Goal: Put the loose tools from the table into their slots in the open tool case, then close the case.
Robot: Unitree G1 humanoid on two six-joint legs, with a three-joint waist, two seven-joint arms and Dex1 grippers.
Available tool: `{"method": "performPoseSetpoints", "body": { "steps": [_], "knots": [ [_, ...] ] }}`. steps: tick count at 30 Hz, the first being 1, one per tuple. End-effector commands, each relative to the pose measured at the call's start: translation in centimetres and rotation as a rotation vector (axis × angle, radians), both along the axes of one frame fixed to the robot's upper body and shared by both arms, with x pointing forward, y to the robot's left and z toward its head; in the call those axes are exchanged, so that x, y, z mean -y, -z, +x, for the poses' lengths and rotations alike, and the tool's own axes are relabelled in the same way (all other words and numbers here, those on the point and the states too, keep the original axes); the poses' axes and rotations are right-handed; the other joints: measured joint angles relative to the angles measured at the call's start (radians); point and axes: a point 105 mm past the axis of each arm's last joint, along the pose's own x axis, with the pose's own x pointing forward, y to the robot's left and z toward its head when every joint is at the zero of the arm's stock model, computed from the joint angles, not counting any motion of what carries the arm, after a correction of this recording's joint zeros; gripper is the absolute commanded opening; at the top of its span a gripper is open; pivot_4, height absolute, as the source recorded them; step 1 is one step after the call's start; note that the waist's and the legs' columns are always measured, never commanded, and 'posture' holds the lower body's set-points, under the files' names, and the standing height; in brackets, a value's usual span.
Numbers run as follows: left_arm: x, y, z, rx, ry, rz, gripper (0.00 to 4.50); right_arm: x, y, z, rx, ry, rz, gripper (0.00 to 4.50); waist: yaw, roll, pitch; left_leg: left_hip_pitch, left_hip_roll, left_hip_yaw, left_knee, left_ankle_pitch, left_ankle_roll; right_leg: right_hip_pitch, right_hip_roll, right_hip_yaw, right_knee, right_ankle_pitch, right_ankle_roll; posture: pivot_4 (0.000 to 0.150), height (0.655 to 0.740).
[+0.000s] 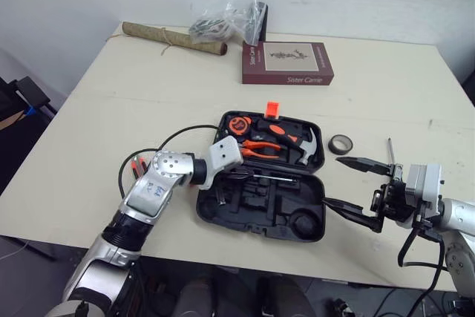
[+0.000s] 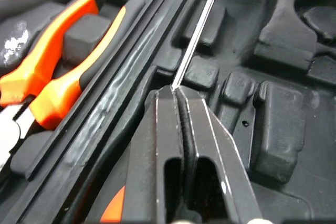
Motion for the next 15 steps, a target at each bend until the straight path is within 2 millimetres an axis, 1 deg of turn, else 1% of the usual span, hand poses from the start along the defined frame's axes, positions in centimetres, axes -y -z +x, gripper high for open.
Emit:
{"method": "performPoseSetpoints", "body": {
  "steps": [1,3,4,5,7,9,10,11,13,15],
  "knots": [
    [-1.2,4.8,-0.3,-0.216,-0.108,0.137,0.02,-0.6,-1.1,-0.4,0.031,-0.007,0.014,4.5,0.0,0.001,-0.001,0.001,0.0,0.0,0.0,0.0,0.0,0.001,0.0,0.0,0.0,0.0,0.0,0.15,0.74],
    [-1.0,5.4,-0.4,-0.251,-0.113,0.156,0.02,-0.7,-1.1,-0.4,0.027,-0.002,0.017,4.5,0.001,0.001,-0.003,0.008,0.0,0.0,-0.002,0.0,0.0,0.009,0.0,0.0,-0.003,0.0,0.0,0.15,0.74],
    [-0.9,5.5,-0.3,-0.251,-0.12,0.161,0.02,-0.7,-1.1,-0.4,0.025,0.001,0.019,4.5,0.001,0.002,-0.005,0.012,0.0,0.0,-0.003,-0.001,0.001,0.013,0.0,0.0,-0.004,0.0,0.0,0.15,0.74],
    [-0.8,5.6,-0.2,-0.241,-0.123,0.162,0.02,-0.7,-1.1,-0.4,0.024,0.004,0.02,4.5,0.001,0.002,-0.005,0.013,0.0,-0.001,-0.003,-0.002,0.002,0.015,0.0,0.0,-0.005,0.0,0.0,0.15,0.74],
    [-0.3,4.1,0.2,-0.177,-0.104,0.083,0.02,-0.5,-1.2,-0.3,0.028,0.031,0.023,4.5,0.002,0.006,-0.012,0.013,0.0,-0.001,-0.003,-0.003,0.003,0.015,-0.001,0.0,-0.006,0.0,0.0,0.15,0.74],
    [0.1,2.2,0.2,-0.091,-0.053,-0.014,0.02,-0.2,-1.3,-0.2,0.035,0.063,0.029,4.5,0.002,0.007,-0.012,0.013,0.0,-0.001,-0.003,-0.004,0.004,0.017,-0.001,0.0,-0.01,0.0,0.001,0.15,0.74],
    [-0.1,1.0,0.1,-0.047,-0.035,-0.069,0.02,0.3,-1.3,-0.1,0.039,0.088,0.034,4.5,0.002,0.007,-0.012,0.013,0.0,-0.001,-0.003,-0.004,0.004,0.017,-0.001,0.0,-0.01,0.0,0.001,0.15,0.74],
    [-0.3,0.3,0.1,-0.017,-0.023,-0.103,0.02,0.6,-1.3,0.0,0.041,0.106,0.038,4.5,0.001,0.007,-0.012,0.012,0.0,-0.001,-0.003,-0.004,0.004,0.017,-0.001,0.0,-0.01,0.0,0.001,0.15,0.74],
    [-1.0,-2.2,-0.5,0.082,0.035,-0.216,0.02,1.7,-1.1,-0.1,0.042,0.162,0.039,4.5,0.0,0.008,-0.011,0.01,0.0,-0.001,-0.003,-0.004,0.004,0.014,-0.001,0.0,-0.011,0.0,0.002,0.15,0.74],
    [-1.9,-3.7,-1.2,0.137,0.073,-0.289,0.02,2.6,-0.9,-0.3,0.042,0.203,0.037,4.5,-0.002,0.008,-0.01,0.007,0.0,-0.001,-0.003,-0.004,0.004,0.011,0.0,0.0,-0.011,0.0,0.002,0.15,0.74]
  ]
}}
